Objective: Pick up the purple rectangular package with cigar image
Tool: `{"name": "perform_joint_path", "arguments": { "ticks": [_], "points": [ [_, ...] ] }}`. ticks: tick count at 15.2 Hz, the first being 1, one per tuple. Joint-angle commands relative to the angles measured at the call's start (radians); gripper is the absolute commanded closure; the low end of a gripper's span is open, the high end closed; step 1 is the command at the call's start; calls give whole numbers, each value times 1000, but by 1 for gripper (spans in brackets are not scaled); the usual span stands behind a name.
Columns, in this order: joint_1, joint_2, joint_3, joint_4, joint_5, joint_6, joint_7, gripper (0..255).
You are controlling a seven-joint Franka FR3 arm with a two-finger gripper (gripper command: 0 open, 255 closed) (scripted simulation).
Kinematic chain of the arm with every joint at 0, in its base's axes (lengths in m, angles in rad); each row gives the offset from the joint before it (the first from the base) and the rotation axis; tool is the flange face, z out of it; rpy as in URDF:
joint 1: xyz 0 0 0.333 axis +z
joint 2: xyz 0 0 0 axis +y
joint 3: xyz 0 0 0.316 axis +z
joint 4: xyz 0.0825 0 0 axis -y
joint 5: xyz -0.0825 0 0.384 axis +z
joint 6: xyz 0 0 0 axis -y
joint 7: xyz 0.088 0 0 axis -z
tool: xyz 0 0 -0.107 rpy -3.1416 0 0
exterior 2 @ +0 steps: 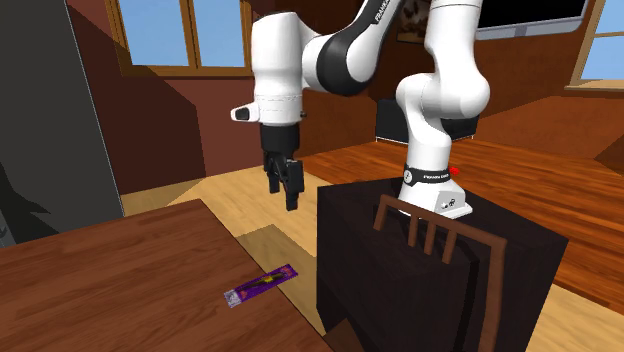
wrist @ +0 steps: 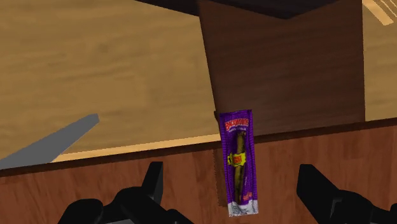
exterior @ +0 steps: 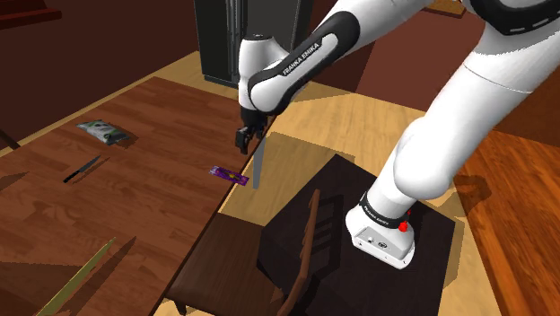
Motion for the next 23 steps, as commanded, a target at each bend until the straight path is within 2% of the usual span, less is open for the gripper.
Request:
{"name": "perform_joint_path", "arguments": {
  "ticks": [1,9,17,19,20,23],
  "points": [
    [4,80,6,18,-17,65,6,0],
    [59,411,1,179,-124,238,77,0],
    [81,532,-24,212,-153,326,100,0],
    [82,532,-24,212,-153,326,100,0],
    [82,532,-24,212,-153,326,100,255],
    [82,532,-25,211,-153,327,101,255]
  ]
}}
